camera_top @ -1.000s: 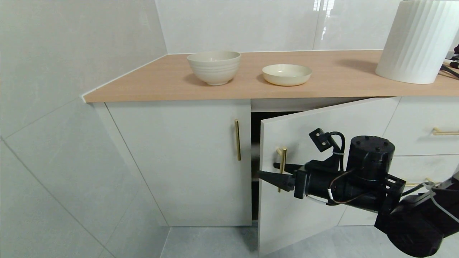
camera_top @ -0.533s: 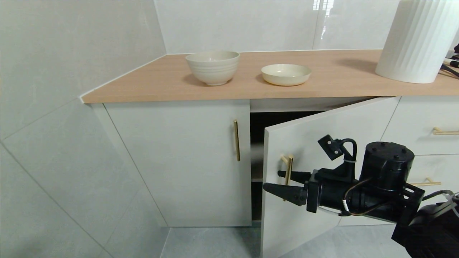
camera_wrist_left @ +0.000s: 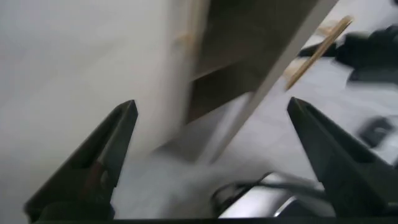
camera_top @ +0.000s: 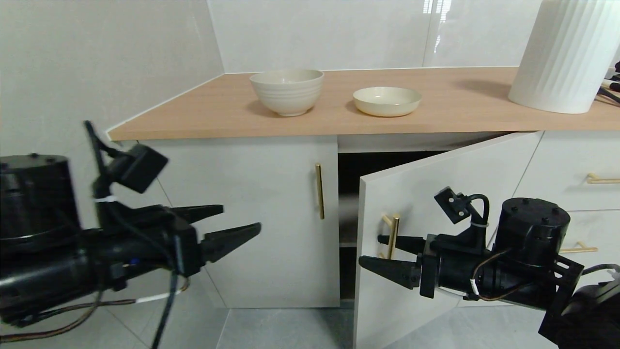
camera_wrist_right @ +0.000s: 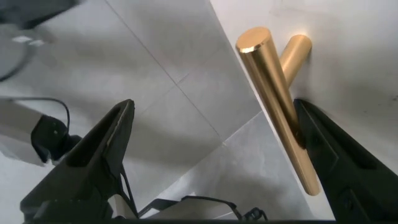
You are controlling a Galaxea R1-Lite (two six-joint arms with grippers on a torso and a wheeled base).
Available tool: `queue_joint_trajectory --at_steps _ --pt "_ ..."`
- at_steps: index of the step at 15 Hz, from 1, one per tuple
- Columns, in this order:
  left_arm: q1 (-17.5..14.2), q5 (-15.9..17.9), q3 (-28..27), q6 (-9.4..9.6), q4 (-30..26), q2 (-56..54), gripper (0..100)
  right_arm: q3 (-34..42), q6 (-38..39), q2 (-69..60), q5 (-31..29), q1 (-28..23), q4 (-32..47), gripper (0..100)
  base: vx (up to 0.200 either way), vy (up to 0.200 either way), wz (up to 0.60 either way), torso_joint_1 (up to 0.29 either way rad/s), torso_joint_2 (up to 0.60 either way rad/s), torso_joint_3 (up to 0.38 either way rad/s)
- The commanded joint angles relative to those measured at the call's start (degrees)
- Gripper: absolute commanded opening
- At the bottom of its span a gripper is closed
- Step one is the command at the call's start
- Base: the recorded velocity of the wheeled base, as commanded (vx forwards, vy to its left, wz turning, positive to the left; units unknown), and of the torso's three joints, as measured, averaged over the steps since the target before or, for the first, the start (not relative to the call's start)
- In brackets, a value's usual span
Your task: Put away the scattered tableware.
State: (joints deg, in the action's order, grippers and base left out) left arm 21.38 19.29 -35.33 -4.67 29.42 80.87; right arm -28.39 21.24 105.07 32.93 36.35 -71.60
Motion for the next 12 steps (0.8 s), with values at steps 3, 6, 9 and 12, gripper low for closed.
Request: queue_joint_trajectory --at_steps 3,6,9,12 --pt "11.31 -1.71 -3.87 -3.07 24.29 30.22 0 0.18 -0.32 -0.22 -0.85 -0.05 0.23 100 0.000 0.000 0.00 0.000 0.00 0.000" --pt "16.67 -6.81 -10.73 -6.93 27.19 35.67 0 0.27 -0.32 -0.66 -0.93 -0.05 0.23 100 0.000 0.000 0.00 0.000 0.00 0.000" --pt "19.14 -6.98 -14.33 -9.48 27.19 38.31 0 0.53 -0.32 -1.62 -3.22 -0.14 0.23 100 0.000 0.000 0.00 0.000 0.00 0.000" --pt "19.75 -6.63 -14.95 -10.54 27.27 38.48 0 0.71 -0.41 -3.29 -7.00 -0.67 0.23 100 0.000 0.000 0.00 0.000 0.00 0.000"
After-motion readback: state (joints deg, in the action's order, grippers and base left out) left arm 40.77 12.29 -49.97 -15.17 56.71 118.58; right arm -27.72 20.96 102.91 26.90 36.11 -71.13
